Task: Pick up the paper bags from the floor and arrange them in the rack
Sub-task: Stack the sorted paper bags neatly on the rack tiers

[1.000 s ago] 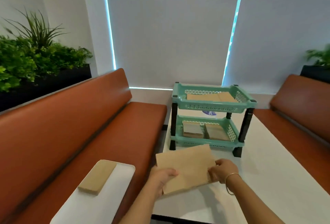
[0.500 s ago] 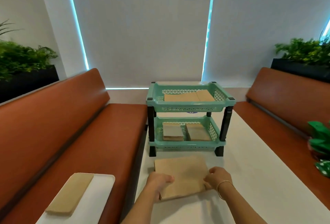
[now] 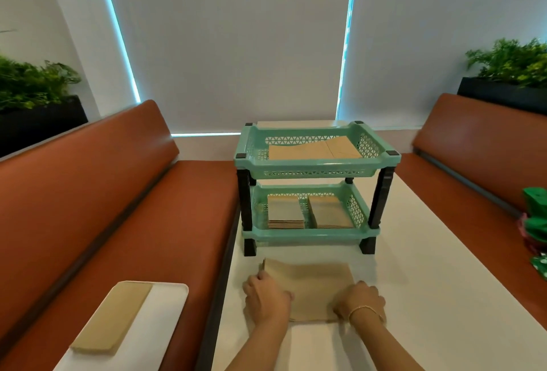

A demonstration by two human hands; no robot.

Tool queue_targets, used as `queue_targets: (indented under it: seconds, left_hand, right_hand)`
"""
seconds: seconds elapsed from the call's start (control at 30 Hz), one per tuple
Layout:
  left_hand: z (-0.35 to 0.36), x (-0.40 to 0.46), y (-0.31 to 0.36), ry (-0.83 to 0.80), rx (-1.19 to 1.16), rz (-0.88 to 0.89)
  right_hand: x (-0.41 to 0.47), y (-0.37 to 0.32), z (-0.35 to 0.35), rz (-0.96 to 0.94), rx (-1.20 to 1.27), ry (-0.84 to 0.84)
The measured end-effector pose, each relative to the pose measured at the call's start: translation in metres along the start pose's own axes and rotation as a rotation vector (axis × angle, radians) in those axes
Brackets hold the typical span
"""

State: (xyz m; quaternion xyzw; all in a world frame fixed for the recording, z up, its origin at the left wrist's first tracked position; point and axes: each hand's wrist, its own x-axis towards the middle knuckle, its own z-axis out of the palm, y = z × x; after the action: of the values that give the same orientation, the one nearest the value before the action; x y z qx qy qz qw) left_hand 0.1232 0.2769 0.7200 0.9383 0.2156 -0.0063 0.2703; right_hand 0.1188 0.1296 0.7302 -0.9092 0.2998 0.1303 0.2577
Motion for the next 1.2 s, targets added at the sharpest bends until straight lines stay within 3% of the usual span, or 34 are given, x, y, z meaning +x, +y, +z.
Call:
queue_targets:
  seconds: [0.13,0.4,0.57,0.73,0.9,1.0,1.1,1.2]
  left_hand:
    - [0.005,-0.005,0.001,0.109,0.123,0.097]
    - [0.016,-0.015,0.002,0.231,0.126,0.236]
    - [0.020,-0.011,-0.003,0.244,0.191,0.386]
    - [0.022,-0.010,-0.004,0.204,0.147,0.386]
    - [0.012,-0.015,0.002,0.134,-0.090,0.262]
    - [-0.004,-0.012,0.003,0.000,-0.337,0.112]
    - [-0.016,-0.009,-0.009,-0.111,-0.604,0.071]
    - [-0.025,-0.011,-0.023,-0.238,-0.879,0.060]
  right_hand:
    - [0.002,0.000,0.004,0.000,-0.018,0.012]
    - [0.002,0.005,0.007,-0.015,0.039,0.023]
    - [0.001,0.005,0.009,-0.024,0.030,0.028]
    - [0.000,0.005,0.009,-0.028,0.021,0.038]
    - [0.002,0.005,0.011,-0.025,0.036,0.031]
    - [0.001,0.006,0.010,-0.037,0.060,0.016]
    - [-0.001,0.013,0.004,-0.071,0.082,0.022]
    - [0.002,0.027,-0.007,-0.106,0.334,-0.029]
